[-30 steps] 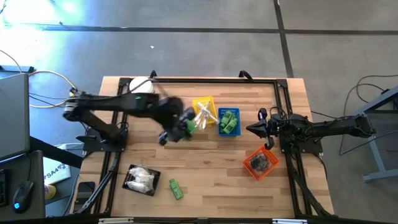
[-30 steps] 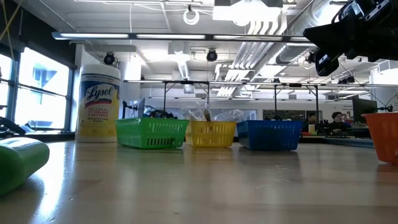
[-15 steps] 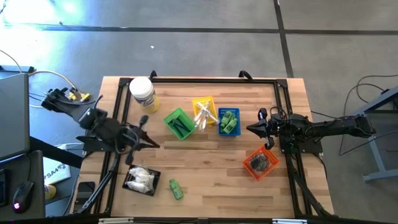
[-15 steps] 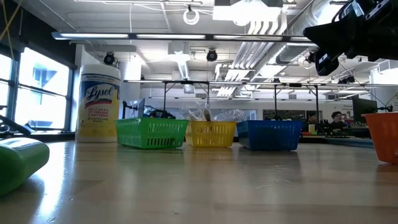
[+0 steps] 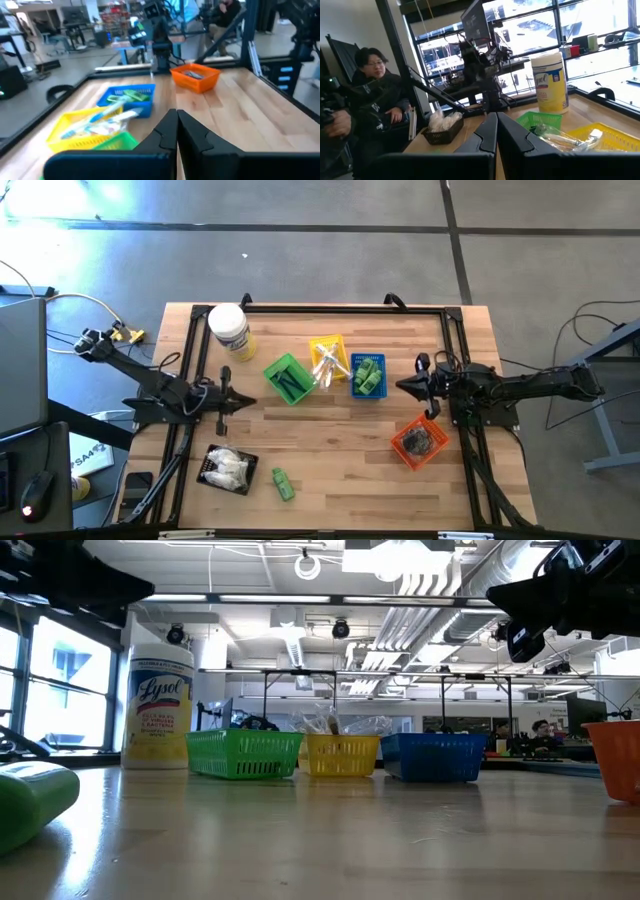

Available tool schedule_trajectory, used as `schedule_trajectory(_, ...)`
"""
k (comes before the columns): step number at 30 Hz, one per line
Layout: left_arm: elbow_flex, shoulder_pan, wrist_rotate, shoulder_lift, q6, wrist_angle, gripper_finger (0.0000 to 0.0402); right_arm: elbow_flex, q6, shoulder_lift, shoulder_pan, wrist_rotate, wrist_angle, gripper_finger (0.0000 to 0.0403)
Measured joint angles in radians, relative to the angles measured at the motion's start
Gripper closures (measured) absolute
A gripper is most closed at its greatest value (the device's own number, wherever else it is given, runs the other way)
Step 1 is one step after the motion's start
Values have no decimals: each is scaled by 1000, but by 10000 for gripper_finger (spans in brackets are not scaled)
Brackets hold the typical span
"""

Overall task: Pick & Place Travel size toiletries
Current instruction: Put the green shampoo into the blue basket

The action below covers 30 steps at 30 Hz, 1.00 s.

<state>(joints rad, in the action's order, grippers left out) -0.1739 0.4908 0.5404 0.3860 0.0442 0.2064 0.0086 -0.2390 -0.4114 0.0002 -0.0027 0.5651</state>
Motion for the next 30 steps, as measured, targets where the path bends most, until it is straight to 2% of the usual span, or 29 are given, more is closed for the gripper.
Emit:
schedule_trajectory(9, 2, 0, 19, -258, -27, -305, 401, 0, 6, 0, 0, -5, -48, 401)
schedule_trajectory(16, 82, 0, 15, -375, -14, -341, 401, 0, 53, -30, 0, -27, -54, 401)
schedule_trajectory(26, 102, 0, 6, -375, 1, -311, 401, 2, 61, -104, 0, -28, -15, 401)
schedule_trajectory(30, 103, 0, 4, -375, 3, -311, 401, 56, 56, -179, 5, -12, -19, 401)
